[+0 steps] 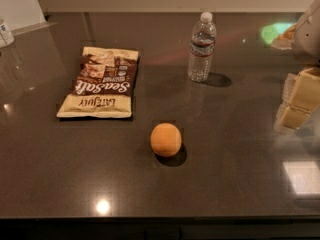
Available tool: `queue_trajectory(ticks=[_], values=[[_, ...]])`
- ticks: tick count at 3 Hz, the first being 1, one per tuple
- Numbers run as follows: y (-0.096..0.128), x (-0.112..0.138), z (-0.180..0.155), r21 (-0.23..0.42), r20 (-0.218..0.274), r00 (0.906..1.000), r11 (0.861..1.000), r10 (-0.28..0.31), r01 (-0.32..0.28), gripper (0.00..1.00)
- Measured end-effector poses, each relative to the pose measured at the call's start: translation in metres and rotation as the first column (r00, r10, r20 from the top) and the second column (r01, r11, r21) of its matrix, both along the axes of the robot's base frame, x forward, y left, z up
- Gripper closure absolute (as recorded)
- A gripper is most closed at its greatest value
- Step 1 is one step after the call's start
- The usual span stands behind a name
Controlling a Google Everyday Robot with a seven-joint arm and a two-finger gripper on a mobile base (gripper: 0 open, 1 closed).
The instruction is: Move orange near water bottle
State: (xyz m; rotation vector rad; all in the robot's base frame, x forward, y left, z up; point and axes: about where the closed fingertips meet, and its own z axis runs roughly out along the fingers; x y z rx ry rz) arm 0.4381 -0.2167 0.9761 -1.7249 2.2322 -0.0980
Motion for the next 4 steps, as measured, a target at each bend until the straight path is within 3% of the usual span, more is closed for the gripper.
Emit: queue_trajectory(ticks=[3, 4], values=[[0.004, 0.000, 0.001, 0.027, 0.003, 1.0000, 1.000, 0.007, -0.007, 0.00], [0.028, -0.004, -0.006, 0.118, 0.003, 0.9981, 0.991, 0.062, -0.062, 0.00]])
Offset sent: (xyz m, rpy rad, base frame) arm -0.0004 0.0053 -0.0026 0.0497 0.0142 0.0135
